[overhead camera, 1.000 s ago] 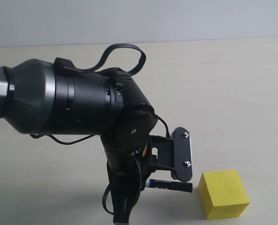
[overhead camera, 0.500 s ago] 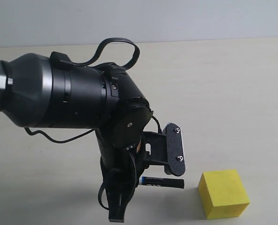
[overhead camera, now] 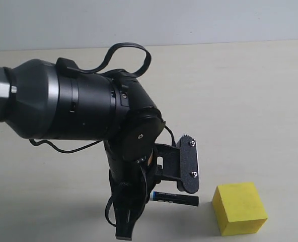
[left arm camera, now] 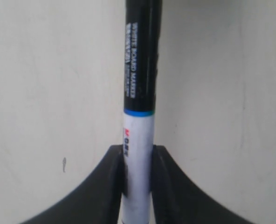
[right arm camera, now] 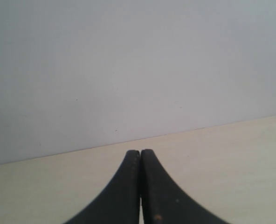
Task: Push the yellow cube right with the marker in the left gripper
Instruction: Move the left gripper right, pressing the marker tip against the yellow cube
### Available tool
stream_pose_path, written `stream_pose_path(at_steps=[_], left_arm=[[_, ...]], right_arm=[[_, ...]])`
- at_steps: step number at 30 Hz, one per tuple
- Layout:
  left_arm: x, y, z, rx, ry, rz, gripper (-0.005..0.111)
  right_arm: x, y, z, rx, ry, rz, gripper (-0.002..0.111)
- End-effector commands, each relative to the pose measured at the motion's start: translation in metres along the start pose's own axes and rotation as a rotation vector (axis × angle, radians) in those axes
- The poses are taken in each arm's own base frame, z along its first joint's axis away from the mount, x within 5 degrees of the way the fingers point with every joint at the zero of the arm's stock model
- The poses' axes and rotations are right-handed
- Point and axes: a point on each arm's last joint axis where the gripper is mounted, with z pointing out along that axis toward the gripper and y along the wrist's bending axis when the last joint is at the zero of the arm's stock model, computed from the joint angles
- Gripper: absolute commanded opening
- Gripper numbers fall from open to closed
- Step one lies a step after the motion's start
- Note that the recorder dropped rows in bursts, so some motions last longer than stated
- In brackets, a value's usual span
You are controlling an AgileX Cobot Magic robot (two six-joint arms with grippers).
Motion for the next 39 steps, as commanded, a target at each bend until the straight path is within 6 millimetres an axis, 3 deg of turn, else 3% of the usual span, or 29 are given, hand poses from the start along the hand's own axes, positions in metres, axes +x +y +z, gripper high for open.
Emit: stream_pose_path(at_steps=[1,9,18,25,39], left_arm=[[-0.006,0.000,0.001,-0.021,-0.029,0.025,0.000],[-0.015,0.003,-0.001,-0.038,-0.058,0.028,0.000],[-0.052,0.007,0.000,-0.016,-0.056,0.058,0.000],[-0.034,0.018,-0.005,0.007,0.036,0.035,0.000],[-0.036,0.016,-0.006,0.003,0.029,0.042,0.000]], right_arm=[[0.000,0.000,-0.001,0.003,-0.016,0.002,0.000],[0.000,0.000,-0.001,0.003,-0.016,0.002,0.000],[0.000,0.000,-0.001,0.003,-0.016,0.002,0.000],[0.000,0.000,-0.001,0.003,-0.016,0.002,0.000],[0.000,0.000,-0.001,0.003,-0.016,0.002,0.000]])
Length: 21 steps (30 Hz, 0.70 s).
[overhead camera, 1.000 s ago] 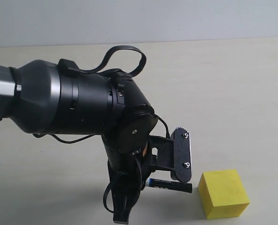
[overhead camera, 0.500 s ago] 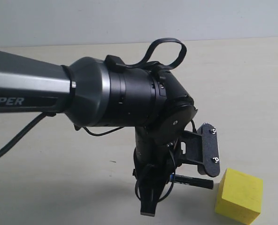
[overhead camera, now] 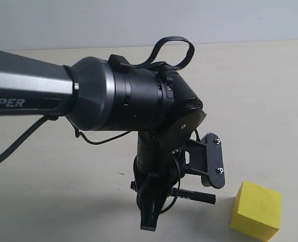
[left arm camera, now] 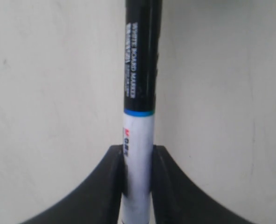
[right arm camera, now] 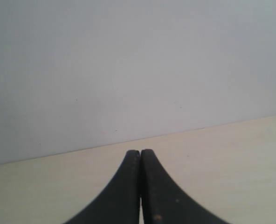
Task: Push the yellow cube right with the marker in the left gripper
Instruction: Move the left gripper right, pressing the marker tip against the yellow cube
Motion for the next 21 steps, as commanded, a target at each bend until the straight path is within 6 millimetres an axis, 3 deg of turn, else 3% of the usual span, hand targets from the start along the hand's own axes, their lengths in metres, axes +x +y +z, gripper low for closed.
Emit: stream_pose_path(at_steps=[1,21], left_arm=[[-0.002,0.000,-0.007,-0.012,-0.021,0.004,0.000],[-0.018,-0.015,-0.009,-0.005,-0.093,0.019,0.000]], right_arm=[[0.000,0.000,-0.001,0.003,-0.016,0.002,0.000],[0.000,0.000,-0.001,0.003,-0.016,0.002,0.000]])
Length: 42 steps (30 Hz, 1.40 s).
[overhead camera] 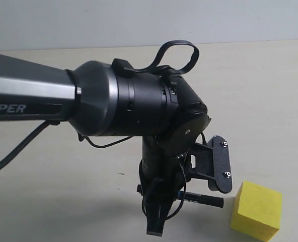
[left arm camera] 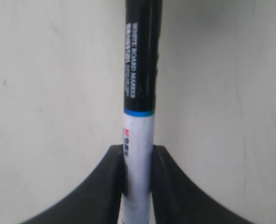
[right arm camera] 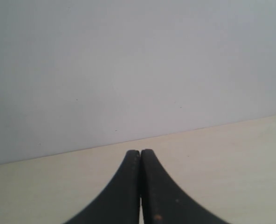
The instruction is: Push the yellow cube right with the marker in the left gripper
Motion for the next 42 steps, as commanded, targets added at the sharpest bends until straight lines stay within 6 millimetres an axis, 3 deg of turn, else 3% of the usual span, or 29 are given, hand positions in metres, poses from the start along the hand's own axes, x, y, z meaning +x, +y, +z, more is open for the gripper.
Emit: stream_pose_path(at_steps=[1,6,12,17,31,42], left_arm=[[-0.014,-0.011,-0.009,0.009,-0.076,0.002,0.000],[-0.028,-0.030,-0.012,0.016,-0.090,0.077,0.000],[-0.011,-0.009,-0.010,0.018,-0.056,-0.038,0.000],[-0.004,-0.006,-0.010,0.036,-0.021,-0.068,0.000],[-0.005,-0.005,-0.010,0.029,-0.029,-0.071,0.000],[-0.024,0.001,-0.012,-0.055,-0.222,-0.070,0.000]], right_arm=[[0.000,0.000,-0.001,0.003,-0.016,0.002,0.000],[0.000,0.000,-0.001,0.003,-0.016,0.002,0.000],[0.000,0.000,-0.001,0.003,-0.016,0.002,0.000],[0.000,0.000,-0.001,0.003,-0.016,0.002,0.000],[0.000,0.000,-0.001,0.003,-0.016,0.002,0.000],[0.000,0.000,-0.001,0.003,-0.016,0.002,0.000]])
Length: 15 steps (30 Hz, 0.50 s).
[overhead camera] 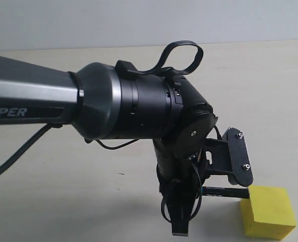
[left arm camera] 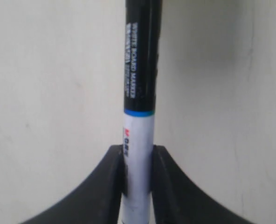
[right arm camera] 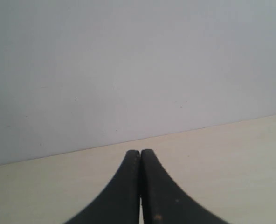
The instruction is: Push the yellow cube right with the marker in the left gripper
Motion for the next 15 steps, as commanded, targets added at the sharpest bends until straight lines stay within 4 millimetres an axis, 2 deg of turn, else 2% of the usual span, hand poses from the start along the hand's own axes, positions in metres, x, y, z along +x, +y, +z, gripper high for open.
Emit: stream_pose_path(at_steps=[1,8,15], left_arm=[[-0.008,-0.001,-0.007,-0.009,-0.071,0.001,0.000],[0.015,0.014,-0.007,0.019,0.047,-0.035,0.000],[0.016,0.014,-0.007,0.020,0.060,-0.018,0.000]], right_arm=[[0.000,0.000,-0.001,0.003,-0.016,-0.004,0.000],[0.000,0.000,-0.001,0.003,-0.016,-0.004,0.000],[0.000,0.000,-0.001,0.003,-0.016,-0.004,0.000]])
